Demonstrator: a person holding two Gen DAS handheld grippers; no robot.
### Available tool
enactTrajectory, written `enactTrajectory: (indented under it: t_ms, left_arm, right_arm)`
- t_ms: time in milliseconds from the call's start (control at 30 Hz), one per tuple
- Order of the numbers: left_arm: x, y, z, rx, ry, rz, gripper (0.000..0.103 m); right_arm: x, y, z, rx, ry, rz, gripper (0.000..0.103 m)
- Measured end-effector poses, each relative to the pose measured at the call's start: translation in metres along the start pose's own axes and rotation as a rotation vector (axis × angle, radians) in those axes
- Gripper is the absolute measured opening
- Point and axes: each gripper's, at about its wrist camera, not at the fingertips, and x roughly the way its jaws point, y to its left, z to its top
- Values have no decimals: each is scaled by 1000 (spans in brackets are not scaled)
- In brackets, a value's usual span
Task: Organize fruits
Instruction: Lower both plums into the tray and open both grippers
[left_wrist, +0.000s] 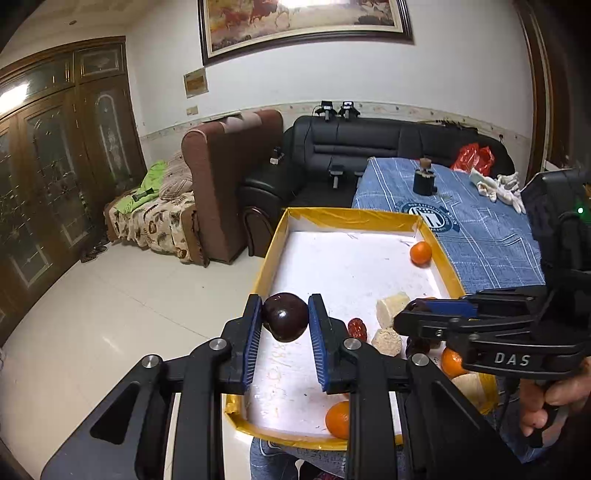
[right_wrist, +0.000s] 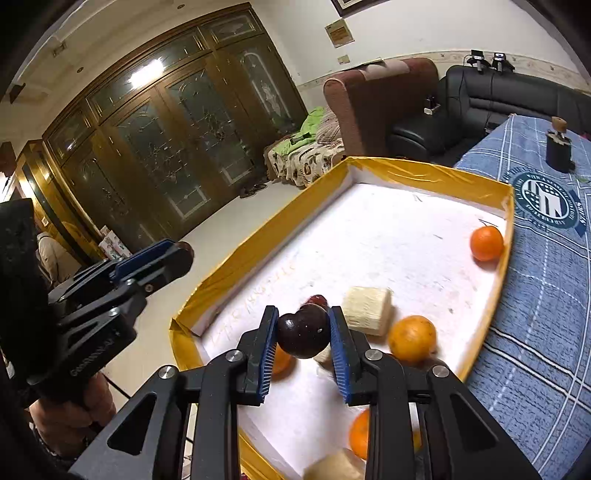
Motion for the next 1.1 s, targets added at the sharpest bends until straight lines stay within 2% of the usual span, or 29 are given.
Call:
enactTrajectory:
  t_ms: [200, 500, 633, 900, 1100]
  left_arm:
    - [1, -3, -6, -5, -10, -45, 23]
    - [3, -19, -17, 12, -8, -128, 23]
    - [3, -24, -21, 25, -4, -148, 23]
    - [7, -23, -27, 27, 9, -141, 23]
    - [20, -26, -33, 28, 49, -136, 23]
  right_arm:
    - [-3, 11, -1, -19, -3, -33, 27]
    - [-14, -3, 1, 13, -10, -133, 27]
    - [-11, -7, 0, 33, -1, -139, 28]
    - [4, 4, -2, 18, 30, -142, 28]
    - [9, -1, -10, 35, 50, -165, 28]
